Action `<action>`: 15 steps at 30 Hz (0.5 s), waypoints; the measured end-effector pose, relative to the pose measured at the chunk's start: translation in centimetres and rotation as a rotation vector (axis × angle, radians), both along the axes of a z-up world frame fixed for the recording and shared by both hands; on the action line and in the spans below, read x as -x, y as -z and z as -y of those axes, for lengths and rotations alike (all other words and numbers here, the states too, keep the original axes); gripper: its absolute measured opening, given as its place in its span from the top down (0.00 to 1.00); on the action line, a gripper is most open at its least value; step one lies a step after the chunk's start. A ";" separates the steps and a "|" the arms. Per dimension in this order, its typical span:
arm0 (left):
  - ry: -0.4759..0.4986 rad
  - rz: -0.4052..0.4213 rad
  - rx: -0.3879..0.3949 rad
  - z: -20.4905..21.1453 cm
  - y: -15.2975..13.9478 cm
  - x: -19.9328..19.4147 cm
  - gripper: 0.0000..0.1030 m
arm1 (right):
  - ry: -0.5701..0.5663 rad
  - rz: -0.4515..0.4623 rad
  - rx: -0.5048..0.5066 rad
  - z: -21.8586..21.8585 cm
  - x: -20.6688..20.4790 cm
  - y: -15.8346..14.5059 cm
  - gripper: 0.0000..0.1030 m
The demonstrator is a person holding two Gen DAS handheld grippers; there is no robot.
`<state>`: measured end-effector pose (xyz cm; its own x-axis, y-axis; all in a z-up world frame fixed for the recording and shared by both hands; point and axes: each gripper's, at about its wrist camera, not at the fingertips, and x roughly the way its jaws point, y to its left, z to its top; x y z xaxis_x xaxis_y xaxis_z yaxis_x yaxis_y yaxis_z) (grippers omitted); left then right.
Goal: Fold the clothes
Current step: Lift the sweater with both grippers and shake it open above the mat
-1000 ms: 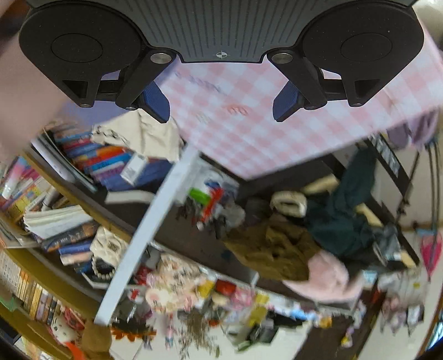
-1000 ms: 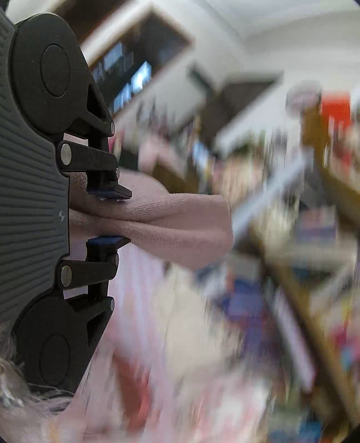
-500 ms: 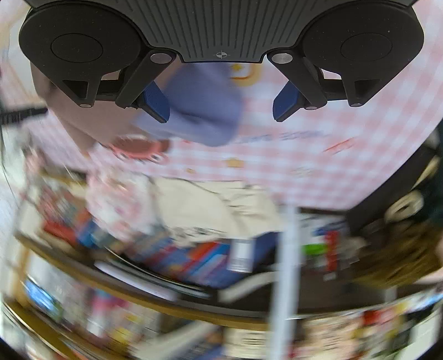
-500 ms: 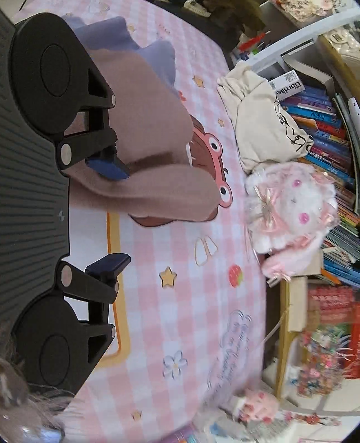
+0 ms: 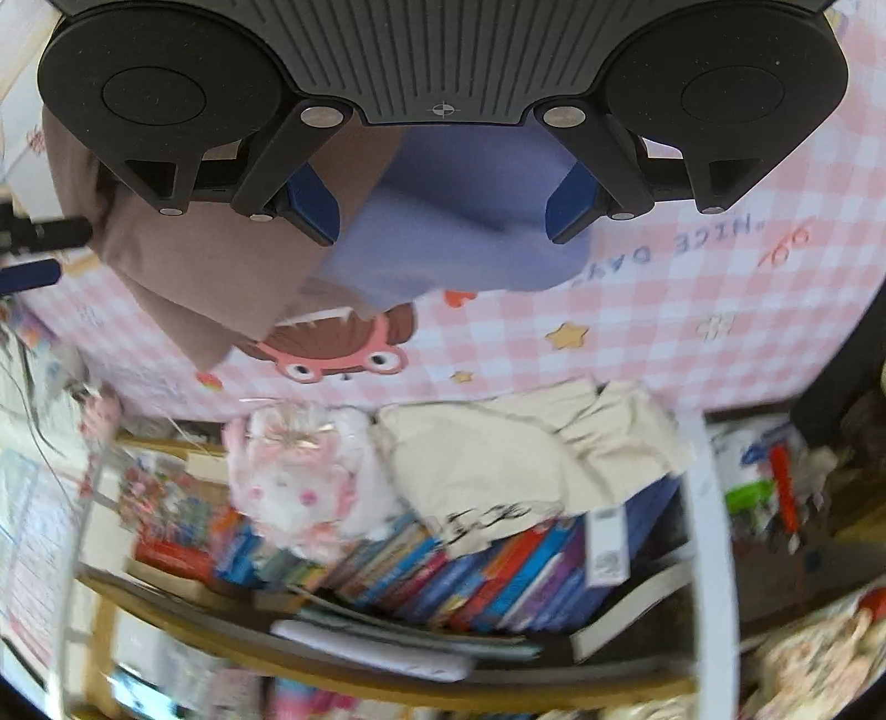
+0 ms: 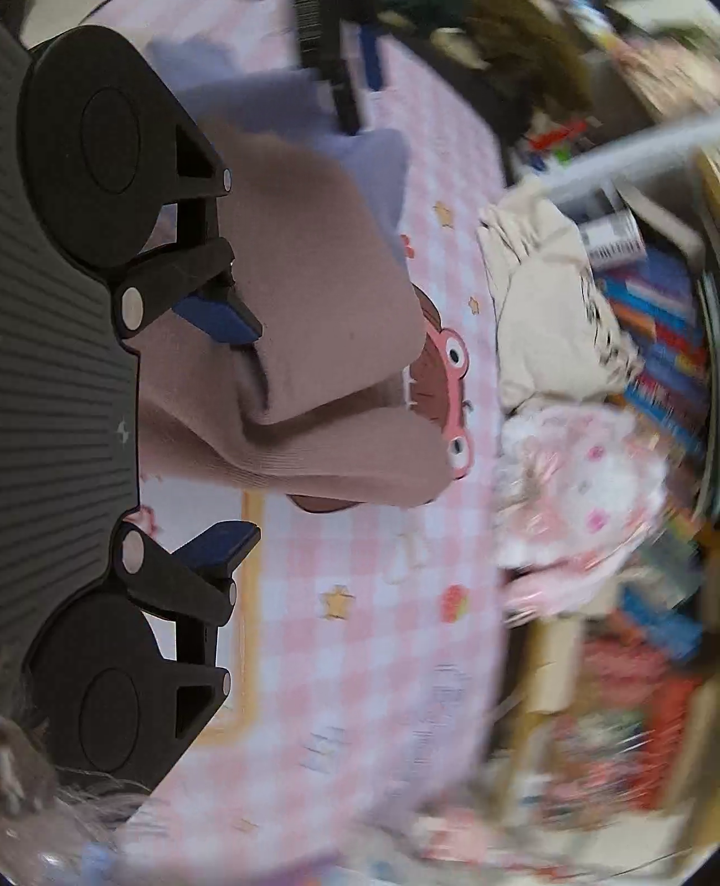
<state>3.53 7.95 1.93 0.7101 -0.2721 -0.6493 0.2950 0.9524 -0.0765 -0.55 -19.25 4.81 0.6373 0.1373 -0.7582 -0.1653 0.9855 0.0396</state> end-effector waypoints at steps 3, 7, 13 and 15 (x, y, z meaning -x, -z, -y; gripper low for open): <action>-0.059 -0.048 0.016 -1.7 0.8 -0.5 0.18 | -0.113 0.066 0.132 -2.1 0.4 0.0 0.30; -0.106 -0.104 0.005 -3.7 2.2 -0.1 0.19 | -0.306 0.137 0.279 -5.3 1.2 0.7 0.29; -0.122 -0.195 0.004 -5.4 3.8 0.5 0.24 | -0.661 0.193 0.367 -10.5 3.2 2.0 0.30; -0.107 -0.215 0.045 -5.6 4.1 0.7 0.34 | -0.720 0.196 0.390 -12.1 3.5 2.7 0.32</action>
<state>2.81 13.57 -2.19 0.5834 -0.2349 -0.7775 0.1654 0.9716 -0.1694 -4.02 -7.18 2.09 0.6195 0.3123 -0.7202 -0.7273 0.5736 -0.3769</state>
